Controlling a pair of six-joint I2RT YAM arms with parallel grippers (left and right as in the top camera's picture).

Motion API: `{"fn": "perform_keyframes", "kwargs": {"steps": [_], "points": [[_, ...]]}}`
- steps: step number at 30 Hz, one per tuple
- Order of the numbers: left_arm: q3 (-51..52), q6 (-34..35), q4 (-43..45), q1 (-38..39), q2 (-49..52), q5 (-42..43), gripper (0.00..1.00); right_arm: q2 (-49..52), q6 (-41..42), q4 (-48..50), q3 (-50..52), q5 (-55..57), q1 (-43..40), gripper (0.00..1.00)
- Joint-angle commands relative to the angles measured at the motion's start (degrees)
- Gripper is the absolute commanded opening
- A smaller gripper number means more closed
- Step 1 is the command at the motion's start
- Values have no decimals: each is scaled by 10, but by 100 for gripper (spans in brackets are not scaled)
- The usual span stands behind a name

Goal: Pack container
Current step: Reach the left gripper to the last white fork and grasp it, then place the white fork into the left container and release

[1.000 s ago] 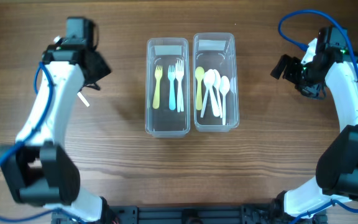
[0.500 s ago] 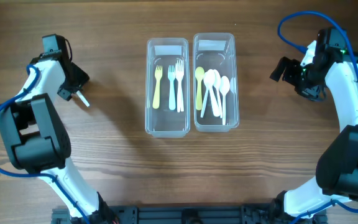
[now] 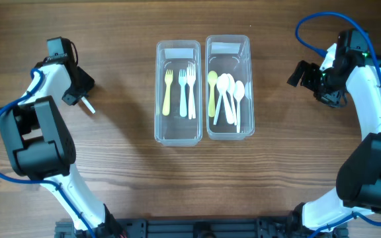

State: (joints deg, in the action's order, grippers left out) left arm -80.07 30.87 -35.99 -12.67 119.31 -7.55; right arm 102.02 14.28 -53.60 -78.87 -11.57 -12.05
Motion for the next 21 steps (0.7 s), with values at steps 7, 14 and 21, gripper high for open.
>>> {"fn": "perform_keyframes", "kwargs": {"steps": [7,14,21], "points": [[-4,-9,-60,1,13,9,13,2,8,4,2,-5,0,100],[-34,-52,-152,29,-117,28,4,2,9,10,2,-5,0,99],[-40,-52,-181,212,-308,95,4,2,29,18,2,-5,0,100]]}}
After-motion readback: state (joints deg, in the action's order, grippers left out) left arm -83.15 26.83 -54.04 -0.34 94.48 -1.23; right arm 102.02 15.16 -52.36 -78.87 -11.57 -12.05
